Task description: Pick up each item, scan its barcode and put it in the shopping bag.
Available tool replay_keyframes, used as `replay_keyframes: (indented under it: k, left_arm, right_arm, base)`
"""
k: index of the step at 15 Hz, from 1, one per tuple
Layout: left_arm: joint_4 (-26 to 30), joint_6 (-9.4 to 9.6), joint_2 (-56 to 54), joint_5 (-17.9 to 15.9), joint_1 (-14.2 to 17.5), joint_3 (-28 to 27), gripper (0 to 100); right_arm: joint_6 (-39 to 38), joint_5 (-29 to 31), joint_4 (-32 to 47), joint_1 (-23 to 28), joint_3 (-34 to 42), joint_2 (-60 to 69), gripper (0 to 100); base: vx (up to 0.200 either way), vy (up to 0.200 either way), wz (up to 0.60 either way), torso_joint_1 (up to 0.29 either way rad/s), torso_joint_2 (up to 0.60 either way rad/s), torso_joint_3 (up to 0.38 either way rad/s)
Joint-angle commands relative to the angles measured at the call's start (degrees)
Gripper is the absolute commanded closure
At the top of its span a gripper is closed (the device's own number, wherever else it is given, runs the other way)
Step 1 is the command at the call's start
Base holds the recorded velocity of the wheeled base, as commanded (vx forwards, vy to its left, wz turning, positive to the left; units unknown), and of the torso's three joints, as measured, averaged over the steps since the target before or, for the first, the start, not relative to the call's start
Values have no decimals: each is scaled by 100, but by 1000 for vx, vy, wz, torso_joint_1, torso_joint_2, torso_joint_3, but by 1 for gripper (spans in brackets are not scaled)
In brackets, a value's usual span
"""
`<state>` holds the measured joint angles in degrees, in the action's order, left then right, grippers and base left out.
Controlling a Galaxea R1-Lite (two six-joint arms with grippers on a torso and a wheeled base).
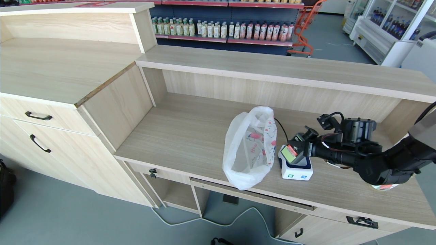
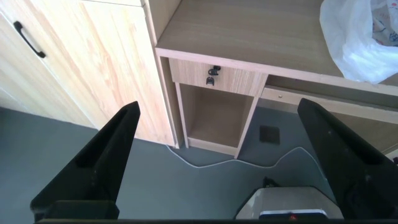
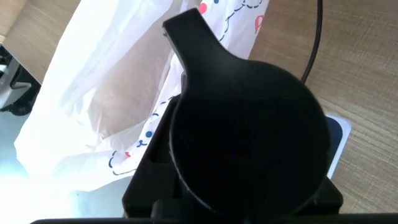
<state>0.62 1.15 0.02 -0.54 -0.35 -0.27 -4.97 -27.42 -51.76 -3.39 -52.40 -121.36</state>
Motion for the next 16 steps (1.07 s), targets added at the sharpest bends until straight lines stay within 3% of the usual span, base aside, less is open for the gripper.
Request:
replay_keyframes:
  k: [1, 4, 6, 9, 11, 14, 16]
  left_arm:
    - [-1, 0, -2, 1, 0, 0, 0]
    - [-1, 0, -2, 1, 0, 0, 0]
    - [-1, 0, -2, 1, 0, 0, 0]
    - [-1, 0, -2, 1, 0, 0, 0]
    - [-1, 0, -2, 1, 0, 0, 0]
    - [-1, 0, -2, 1, 0, 0, 0]
    - [-1, 0, -2, 1, 0, 0, 0]
  right_arm:
    - [-12, -1, -1, 5, -8, -11, 100]
    - [-39, 43, 114, 22, 98, 815, 100]
    - [269, 52, 149, 286, 660, 1879, 100]
    - [2062, 79, 140, 1218, 2146, 3259, 100]
    - [2721, 61, 158, 1728, 2401, 3479, 100]
    - [1491, 17, -220, 1868, 2286, 3487, 100]
    - [1288, 79, -669, 1780, 2322, 3347, 100]
  base:
    - [0, 0, 0, 0, 0, 0]
    - [0, 0, 0, 0, 0, 0]
    - [0, 0, 0, 0, 0, 0]
    - [0, 0, 0, 0, 0, 0]
    - [0, 0, 0, 0, 0, 0]
    - [0, 0, 0, 0, 0, 0]
    - [0, 0, 0, 0, 0, 0]
